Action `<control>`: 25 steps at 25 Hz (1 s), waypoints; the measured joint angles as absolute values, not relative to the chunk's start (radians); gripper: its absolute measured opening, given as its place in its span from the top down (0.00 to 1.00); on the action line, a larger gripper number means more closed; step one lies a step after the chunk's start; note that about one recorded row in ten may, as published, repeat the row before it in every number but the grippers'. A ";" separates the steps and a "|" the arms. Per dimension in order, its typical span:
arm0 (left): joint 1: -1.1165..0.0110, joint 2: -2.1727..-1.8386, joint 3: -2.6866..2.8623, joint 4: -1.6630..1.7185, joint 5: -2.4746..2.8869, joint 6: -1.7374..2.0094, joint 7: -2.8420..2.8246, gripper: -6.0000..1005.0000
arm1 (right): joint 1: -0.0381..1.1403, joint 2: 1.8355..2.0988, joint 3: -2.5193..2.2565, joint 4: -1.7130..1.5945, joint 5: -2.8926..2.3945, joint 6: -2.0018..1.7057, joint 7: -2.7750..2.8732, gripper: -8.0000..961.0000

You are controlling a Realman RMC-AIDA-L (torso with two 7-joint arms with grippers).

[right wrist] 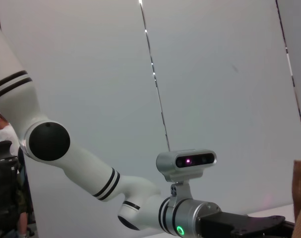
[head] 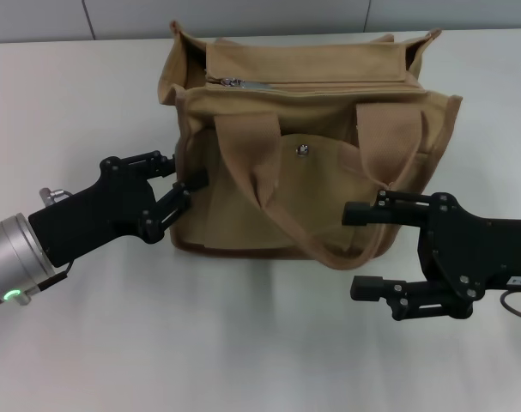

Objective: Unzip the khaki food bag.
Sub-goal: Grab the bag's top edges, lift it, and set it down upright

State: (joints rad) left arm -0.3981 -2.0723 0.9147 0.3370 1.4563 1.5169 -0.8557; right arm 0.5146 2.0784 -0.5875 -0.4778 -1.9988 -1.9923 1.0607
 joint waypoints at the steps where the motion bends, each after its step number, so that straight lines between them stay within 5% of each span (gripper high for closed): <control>1: -0.398 -2.072 0.915 0.337 1.456 1.517 -0.856 0.65 | 0.515 2.078 -0.587 -0.477 -1.999 -1.989 1.061 0.19; 12: -0.396 -2.074 0.915 0.335 1.454 1.517 -0.854 0.94 | 0.523 2.079 -0.587 -0.468 -1.999 -1.963 1.060 0.19; 21: -0.374 -2.067 0.895 0.327 1.348 1.479 -0.817 0.94 | 0.518 2.079 -0.575 -0.451 -1.941 -1.919 1.065 0.19; 25: -0.362 -2.007 0.630 0.367 1.312 1.494 -0.861 0.94 | 0.516 2.075 -0.567 -0.403 -1.863 -1.864 1.071 0.19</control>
